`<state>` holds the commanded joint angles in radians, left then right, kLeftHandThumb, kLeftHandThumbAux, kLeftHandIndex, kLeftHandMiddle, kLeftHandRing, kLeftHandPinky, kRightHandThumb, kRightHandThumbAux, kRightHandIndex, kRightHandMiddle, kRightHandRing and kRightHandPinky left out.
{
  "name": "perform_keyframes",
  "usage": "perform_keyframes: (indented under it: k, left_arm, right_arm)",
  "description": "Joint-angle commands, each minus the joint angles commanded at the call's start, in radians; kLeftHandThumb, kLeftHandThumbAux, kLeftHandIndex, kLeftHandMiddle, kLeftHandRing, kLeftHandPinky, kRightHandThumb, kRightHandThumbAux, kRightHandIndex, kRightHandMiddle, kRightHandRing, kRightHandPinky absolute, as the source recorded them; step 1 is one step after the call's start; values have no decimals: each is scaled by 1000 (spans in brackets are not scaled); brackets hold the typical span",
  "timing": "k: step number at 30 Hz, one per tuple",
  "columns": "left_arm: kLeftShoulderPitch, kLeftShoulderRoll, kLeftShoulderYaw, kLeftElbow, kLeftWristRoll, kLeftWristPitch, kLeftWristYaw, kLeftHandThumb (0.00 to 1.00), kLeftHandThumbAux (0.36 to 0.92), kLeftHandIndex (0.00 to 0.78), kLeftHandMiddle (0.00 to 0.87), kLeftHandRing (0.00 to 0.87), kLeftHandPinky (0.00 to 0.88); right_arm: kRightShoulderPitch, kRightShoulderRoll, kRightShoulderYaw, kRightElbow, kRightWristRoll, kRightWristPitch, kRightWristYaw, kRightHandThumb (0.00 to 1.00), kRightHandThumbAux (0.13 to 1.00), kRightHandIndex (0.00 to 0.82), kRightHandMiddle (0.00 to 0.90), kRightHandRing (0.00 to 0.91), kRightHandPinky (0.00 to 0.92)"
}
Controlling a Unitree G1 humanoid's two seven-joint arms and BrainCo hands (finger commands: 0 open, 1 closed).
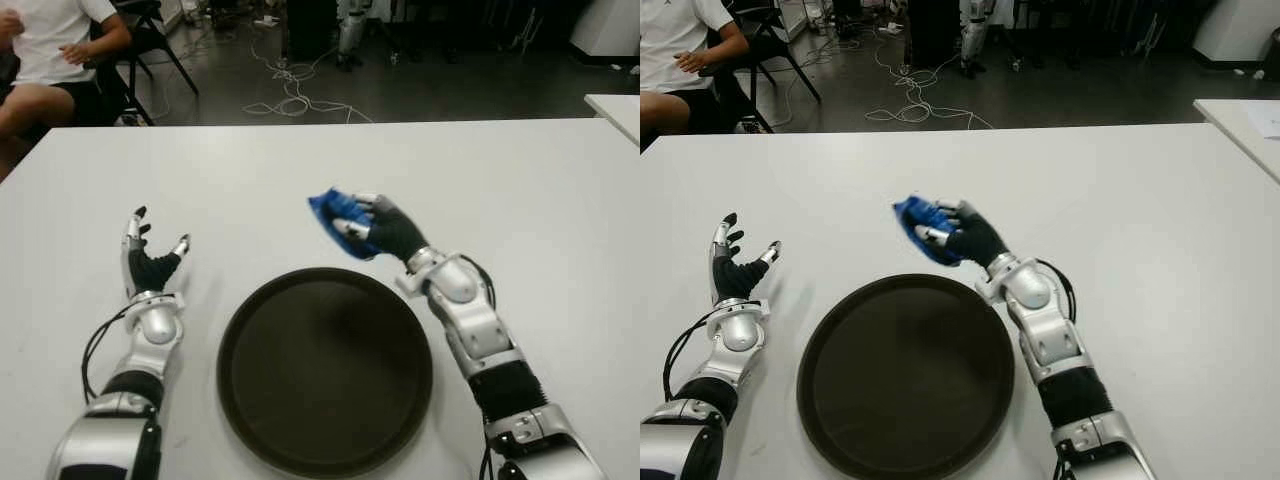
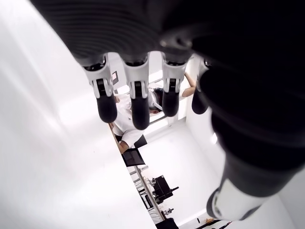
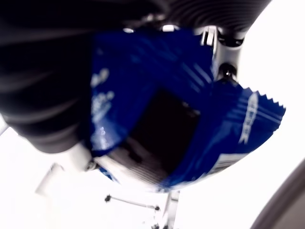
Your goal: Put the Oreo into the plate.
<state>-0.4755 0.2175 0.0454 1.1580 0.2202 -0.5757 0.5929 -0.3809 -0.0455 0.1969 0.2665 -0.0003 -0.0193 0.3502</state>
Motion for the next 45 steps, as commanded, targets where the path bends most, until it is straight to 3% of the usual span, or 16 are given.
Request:
perform_keyframes:
  k: [5, 16, 26, 32, 45]
  left_arm:
    - [-1, 0, -1, 1, 1, 0, 0, 215, 784, 108, 132, 148, 185]
    - [-1, 5, -6, 3, 9, -1, 3, 222, 777, 104, 110, 126, 155]
    - [-2, 3, -3, 2, 0, 1, -3, 220, 773, 112, 119, 144, 194]
    - [0, -2, 4, -1, -12, -10, -14, 252, 781, 117, 107, 123, 159]
    - [1, -8, 19, -2, -24, -16, -32, 220, 771, 97, 82, 92, 125]
  right_arm:
    - [14, -23, 37, -30, -21, 16, 40, 702, 718, 441, 816, 818, 805]
    - [38, -89, 84, -113, -16, 79, 167, 690, 723, 439, 816, 825, 816]
    - [1, -182, 117, -154, 14, 131, 375, 689, 727, 439, 823, 831, 816]
    - [-13, -228, 131, -186, 11, 135, 449, 689, 728, 439, 822, 827, 811]
    - [-29, -280, 153, -194, -2, 110, 520, 685, 730, 438, 827, 834, 818]
